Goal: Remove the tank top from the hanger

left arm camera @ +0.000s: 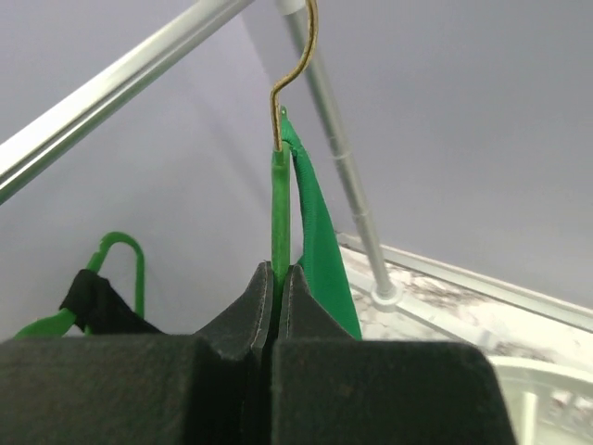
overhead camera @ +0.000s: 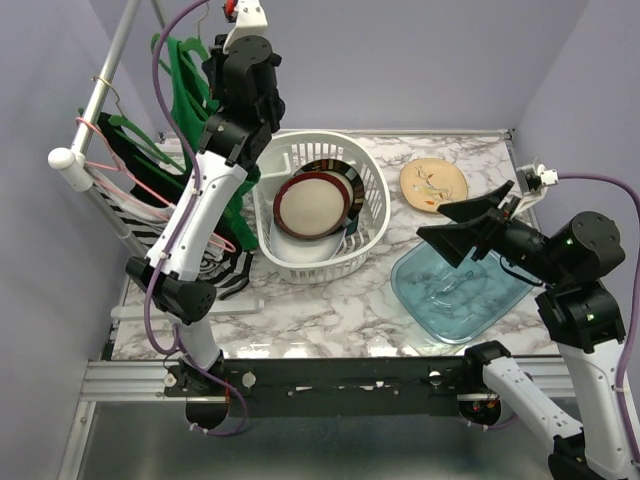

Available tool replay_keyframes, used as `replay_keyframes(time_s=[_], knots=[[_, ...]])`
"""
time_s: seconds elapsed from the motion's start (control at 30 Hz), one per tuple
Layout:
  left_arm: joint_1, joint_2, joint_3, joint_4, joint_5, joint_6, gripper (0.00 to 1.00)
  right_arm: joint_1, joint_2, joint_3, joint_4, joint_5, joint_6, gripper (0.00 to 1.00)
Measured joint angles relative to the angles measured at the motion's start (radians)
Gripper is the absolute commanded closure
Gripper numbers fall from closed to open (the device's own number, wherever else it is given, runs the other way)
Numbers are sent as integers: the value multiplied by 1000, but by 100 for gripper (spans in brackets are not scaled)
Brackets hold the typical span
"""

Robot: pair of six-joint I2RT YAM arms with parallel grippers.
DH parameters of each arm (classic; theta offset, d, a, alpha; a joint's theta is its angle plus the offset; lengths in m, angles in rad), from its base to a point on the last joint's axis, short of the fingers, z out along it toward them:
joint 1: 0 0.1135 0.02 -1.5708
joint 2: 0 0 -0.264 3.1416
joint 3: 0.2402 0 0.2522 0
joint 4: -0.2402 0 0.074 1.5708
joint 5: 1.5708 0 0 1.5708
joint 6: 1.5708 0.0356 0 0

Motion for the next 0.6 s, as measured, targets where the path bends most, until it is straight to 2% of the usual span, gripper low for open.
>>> replay_keyframes(time_s=[0.3,0.6], knots=[[-42,-172,6,-240,356,-228,100,0,7,-4,5,0,2,1],[-42,-385,2,-294,649,-327,100,0,129,87,61,-2,37,5]])
